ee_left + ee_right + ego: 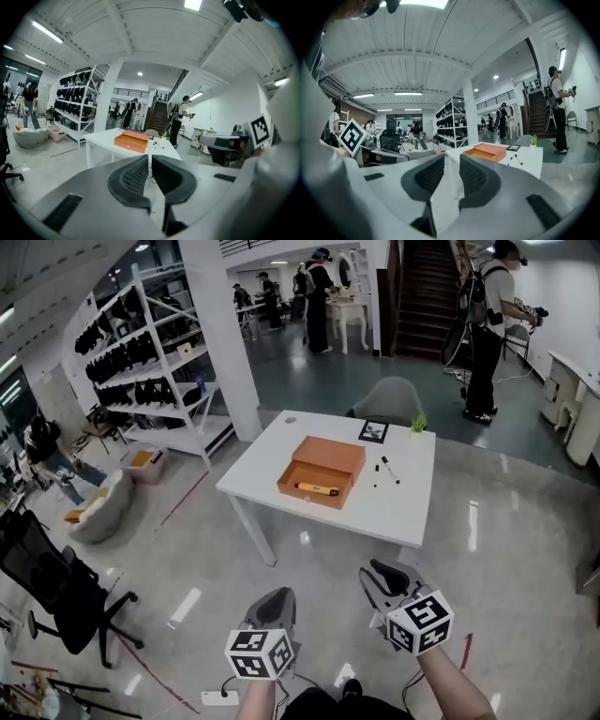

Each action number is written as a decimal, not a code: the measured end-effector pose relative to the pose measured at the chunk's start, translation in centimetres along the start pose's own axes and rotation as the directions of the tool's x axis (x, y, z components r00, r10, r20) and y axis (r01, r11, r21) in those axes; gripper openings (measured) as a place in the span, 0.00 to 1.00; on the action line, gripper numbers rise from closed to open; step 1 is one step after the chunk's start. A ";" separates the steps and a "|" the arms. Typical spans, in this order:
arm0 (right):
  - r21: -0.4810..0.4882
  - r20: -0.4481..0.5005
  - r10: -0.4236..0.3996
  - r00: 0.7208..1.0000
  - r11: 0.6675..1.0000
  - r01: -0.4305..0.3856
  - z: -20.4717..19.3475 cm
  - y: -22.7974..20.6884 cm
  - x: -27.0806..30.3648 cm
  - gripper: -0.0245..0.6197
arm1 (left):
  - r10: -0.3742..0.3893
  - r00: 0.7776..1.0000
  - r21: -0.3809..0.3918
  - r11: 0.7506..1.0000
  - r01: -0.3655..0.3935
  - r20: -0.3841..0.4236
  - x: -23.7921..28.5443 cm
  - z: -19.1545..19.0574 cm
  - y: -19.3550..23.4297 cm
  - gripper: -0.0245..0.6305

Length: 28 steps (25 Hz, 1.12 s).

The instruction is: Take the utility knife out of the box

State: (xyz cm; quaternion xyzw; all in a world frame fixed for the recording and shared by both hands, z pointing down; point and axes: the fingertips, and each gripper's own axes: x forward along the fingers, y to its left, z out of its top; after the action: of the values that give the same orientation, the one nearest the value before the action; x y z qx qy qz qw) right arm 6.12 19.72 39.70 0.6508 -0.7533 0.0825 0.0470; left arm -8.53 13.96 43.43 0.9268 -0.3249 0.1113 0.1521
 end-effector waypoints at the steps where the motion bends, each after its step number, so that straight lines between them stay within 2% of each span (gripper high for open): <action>1: 0.000 -0.001 0.005 1.000 1.000 -0.005 0.0 -0.2 0.2 0.18 | 0.005 1.000 0.000 1.000 -0.005 0.001 0.2 0.1 0.0 0.08; 9: -0.019 -0.017 0.023 1.000 1.000 -0.023 0.4 -1.7 1.9 0.21 | 0.046 0.999 -0.016 0.999 -0.046 -0.003 1.4 0.3 1.2 0.08; 15: -0.028 -0.038 0.016 0.999 0.999 -0.017 0.0 -3.4 4.8 0.22 | 0.032 0.999 -0.039 0.999 -0.032 -0.014 4.4 0.5 3.3 0.08; 28: -0.048 -0.068 -0.032 0.997 0.998 0.028 1.4 -9.3 18.7 0.23 | -0.004 1.000 -0.043 0.999 0.003 -0.026 16.2 4.9 12.4 0.08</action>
State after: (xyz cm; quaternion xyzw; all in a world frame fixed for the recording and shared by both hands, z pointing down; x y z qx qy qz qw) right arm 12.58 -0.07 42.23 0.6576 -0.7431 0.0864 0.0895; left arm -3.51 -6.20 46.45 0.9224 -0.3236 0.1160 0.1764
